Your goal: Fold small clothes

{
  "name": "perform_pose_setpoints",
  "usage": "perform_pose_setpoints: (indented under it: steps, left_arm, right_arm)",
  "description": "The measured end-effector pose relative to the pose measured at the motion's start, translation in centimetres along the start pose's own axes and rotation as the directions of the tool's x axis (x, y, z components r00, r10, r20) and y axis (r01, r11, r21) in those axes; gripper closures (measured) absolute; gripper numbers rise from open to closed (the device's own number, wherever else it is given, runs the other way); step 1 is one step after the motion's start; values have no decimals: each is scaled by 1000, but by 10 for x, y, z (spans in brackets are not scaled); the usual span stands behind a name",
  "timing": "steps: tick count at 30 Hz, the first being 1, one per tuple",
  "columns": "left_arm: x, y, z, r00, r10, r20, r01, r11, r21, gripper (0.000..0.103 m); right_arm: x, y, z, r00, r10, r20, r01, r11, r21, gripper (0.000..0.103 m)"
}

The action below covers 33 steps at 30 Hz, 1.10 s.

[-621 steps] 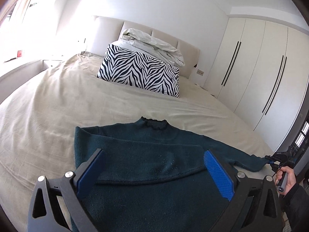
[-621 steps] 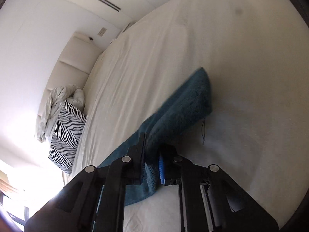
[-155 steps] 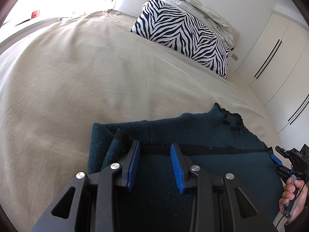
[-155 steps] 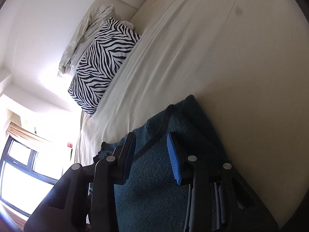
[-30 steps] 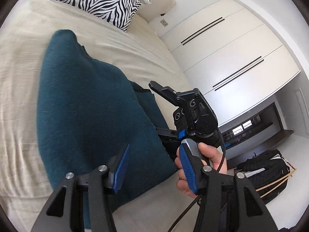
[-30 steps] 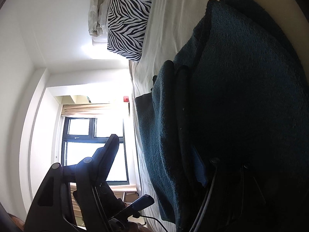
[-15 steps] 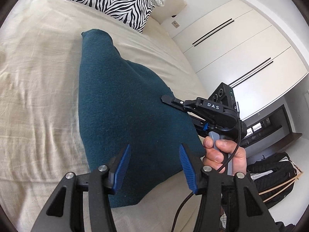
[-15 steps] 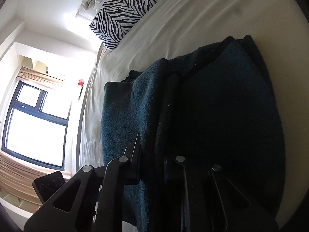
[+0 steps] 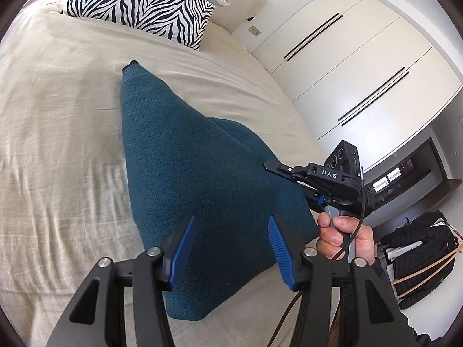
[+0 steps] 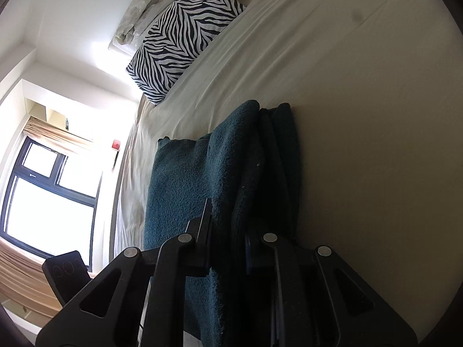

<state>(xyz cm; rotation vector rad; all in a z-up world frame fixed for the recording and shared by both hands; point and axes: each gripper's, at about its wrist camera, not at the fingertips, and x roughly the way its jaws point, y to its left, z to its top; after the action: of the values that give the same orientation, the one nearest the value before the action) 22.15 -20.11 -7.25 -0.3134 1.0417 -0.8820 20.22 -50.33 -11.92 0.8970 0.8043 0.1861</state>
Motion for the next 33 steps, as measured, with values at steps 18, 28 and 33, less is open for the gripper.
perform_pose_setpoints:
  steps: [18,28,33]
  left_arm:
    - [62,-2,24,978,205,-26,-201,973,114,39]
    - [77,4,26,973,219,-71,-208,970,127,39]
    - [78,8,27,976,205,-77,-196,974,114,39]
  right_arm:
    - [16,-45,-12,997,72,0,-72,994,78,81]
    - [64,-29,56,977,211,-18,-206,966,155,37]
    - [69,-17,83,986,162,42,-165,983,80,46]
